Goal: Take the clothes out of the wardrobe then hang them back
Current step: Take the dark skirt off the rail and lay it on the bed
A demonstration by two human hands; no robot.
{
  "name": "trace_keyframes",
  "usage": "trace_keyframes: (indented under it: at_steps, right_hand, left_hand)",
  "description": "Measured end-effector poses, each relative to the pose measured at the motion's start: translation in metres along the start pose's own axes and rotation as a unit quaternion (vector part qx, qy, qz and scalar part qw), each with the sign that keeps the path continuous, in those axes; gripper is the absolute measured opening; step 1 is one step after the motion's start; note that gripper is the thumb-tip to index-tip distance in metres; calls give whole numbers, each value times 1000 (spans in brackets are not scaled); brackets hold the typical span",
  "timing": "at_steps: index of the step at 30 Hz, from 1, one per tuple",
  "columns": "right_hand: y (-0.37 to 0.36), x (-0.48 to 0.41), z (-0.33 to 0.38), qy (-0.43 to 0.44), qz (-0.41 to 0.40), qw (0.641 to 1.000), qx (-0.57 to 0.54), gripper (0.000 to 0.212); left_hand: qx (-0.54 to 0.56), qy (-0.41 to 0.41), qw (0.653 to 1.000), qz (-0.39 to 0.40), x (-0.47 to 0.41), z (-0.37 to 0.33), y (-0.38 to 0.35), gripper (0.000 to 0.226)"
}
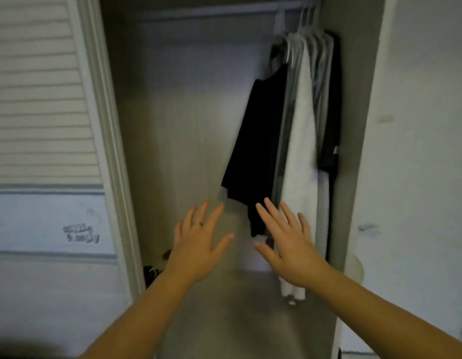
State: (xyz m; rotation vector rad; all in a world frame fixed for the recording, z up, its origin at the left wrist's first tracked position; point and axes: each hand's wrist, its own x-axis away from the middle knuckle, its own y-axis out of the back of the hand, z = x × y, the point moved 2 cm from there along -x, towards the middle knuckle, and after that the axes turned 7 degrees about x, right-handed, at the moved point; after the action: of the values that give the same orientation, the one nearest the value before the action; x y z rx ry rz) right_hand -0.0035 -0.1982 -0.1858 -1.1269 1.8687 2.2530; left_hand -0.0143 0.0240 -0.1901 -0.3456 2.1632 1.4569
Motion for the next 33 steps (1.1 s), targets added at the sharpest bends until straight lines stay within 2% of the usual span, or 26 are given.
trace_keyframes:
  at_steps: [5,9,19,29,33]
  right_hand:
    - [59,-74,-22,-2,-78,995,58,71]
    - [102,-142,-40,12,-140,986,88,72]
    - [200,-299,-91,8,-232,955,185,72]
    - [224,-382,-120,-105,-195,917,331,62]
    - [222,-386,-115,-105,-223,892,378,39]
  left_hand:
    - [-8,-78,996,-32,-100,-18,31,82]
    - [-10,-104,993,-59,-173,-28,51,93]
    - [-18,-120,991,-52,-343,-44,61,69]
    - [136,-120,983,-39,-442,-71,41,64]
    - [223,-144,964,-24,-462,-79,32,62]
